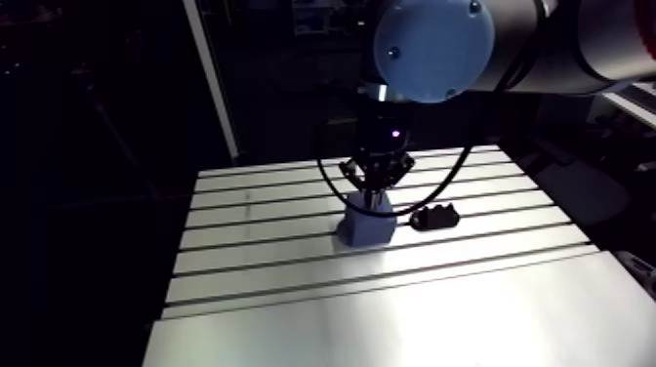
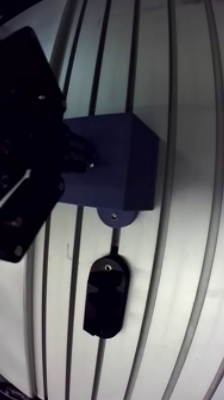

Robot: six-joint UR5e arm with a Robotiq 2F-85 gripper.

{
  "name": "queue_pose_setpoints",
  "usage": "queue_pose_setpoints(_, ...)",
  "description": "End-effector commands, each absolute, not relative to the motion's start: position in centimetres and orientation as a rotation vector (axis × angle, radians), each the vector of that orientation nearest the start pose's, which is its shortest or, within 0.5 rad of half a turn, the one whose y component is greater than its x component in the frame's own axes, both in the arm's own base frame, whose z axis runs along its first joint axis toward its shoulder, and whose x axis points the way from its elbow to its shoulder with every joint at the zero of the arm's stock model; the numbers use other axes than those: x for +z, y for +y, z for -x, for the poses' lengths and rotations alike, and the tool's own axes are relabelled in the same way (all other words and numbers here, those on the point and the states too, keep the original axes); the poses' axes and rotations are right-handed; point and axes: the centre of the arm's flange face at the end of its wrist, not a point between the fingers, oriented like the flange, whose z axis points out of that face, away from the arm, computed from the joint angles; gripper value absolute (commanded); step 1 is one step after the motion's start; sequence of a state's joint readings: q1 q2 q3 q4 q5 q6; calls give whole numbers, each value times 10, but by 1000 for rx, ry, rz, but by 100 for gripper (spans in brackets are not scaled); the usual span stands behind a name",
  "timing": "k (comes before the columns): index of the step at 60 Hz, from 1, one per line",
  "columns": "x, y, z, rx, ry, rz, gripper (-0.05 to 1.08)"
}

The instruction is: Pick up the M10 bolt and insert it into the hex recess until seated.

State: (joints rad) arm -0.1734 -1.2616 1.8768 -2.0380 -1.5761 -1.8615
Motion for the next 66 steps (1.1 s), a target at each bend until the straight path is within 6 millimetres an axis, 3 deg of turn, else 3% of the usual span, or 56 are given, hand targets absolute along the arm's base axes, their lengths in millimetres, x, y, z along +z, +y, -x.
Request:
queue_pose_setpoints(1, 226, -39, 549, -44, 2988, 176, 108)
queue_pose_setpoints(32, 241, -41, 552, -48, 3011, 183, 108)
queue_pose_setpoints(60, 293, -42, 548, -30, 3048, 186, 108)
queue_pose_setpoints(64, 300, -42, 547, -31, 3053, 186, 103)
queue_pose_setpoints(65, 304, -42, 547, -27, 3057, 185, 92)
queue_pose_setpoints(66, 304, -42, 547, -27, 3057, 185, 92)
